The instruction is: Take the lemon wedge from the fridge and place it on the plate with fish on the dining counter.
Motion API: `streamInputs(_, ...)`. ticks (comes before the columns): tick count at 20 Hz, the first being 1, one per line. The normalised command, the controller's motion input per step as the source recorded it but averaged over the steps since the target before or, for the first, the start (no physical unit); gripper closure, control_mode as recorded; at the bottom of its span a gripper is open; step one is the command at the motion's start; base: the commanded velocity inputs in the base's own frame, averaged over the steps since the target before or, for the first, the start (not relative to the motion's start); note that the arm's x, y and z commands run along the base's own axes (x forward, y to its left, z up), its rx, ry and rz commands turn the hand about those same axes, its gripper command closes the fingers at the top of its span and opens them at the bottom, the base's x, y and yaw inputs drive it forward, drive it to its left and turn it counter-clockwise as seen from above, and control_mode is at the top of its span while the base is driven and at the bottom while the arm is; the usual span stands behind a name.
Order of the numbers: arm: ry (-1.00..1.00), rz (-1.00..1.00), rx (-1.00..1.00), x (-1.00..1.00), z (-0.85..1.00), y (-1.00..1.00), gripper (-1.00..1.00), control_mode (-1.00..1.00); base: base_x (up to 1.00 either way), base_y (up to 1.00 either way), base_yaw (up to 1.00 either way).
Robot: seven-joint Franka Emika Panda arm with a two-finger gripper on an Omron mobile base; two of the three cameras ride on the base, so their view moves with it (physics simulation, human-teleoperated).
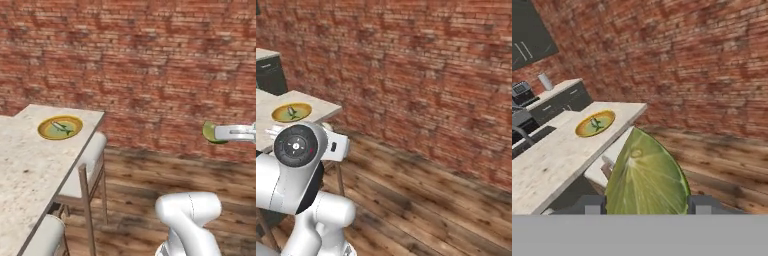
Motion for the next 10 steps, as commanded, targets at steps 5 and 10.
streamInputs(5,0.00,0.00,0.00,0.00,0.00,0.00,1.00,1.00,1.00,0.00,0.60)
streamInputs(10,0.00,0.00,0.00,0.00,0.00,0.00,1.00,1.00,1.00,0.00,0.58)
